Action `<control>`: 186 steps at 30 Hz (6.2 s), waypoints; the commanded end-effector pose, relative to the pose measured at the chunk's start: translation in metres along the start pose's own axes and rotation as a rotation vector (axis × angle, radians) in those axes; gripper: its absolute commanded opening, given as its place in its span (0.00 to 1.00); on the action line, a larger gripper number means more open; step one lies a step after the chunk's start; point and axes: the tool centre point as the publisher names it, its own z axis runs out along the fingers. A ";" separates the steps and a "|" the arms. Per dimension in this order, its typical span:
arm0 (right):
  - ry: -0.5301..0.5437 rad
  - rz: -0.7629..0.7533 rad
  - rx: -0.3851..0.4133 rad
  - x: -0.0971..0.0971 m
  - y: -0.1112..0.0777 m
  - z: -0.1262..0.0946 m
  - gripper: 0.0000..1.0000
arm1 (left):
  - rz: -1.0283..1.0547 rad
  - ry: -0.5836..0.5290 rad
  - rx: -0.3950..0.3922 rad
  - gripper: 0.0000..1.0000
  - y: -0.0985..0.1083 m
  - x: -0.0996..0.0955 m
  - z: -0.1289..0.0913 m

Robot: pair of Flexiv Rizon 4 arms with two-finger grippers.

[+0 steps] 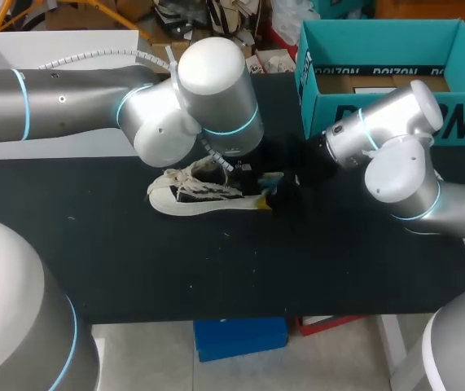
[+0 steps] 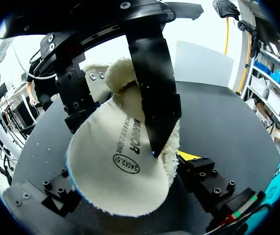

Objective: Take the shoe out of the shoebox, open the shoe tongue, remove and reinsert the insole, then place the shoe into the shoebox

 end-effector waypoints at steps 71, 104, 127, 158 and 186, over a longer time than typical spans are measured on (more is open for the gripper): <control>-0.001 0.001 0.003 0.001 0.000 0.002 0.00 | -0.332 0.237 0.928 0.00 -0.093 0.018 -0.277; -0.001 0.001 0.003 0.001 0.000 0.002 0.00 | -0.534 0.366 1.281 0.00 -0.087 0.039 -0.332; -0.001 0.001 0.003 0.001 0.000 0.002 0.00 | -0.472 0.343 1.341 0.00 -0.099 0.062 -0.376; 0.061 0.003 0.408 0.000 0.020 -0.054 1.00 | -0.472 0.343 1.341 0.00 -0.099 0.062 -0.376; 0.084 -0.118 0.697 -0.004 0.048 -0.057 1.00 | -0.472 0.343 1.341 0.00 -0.099 0.062 -0.376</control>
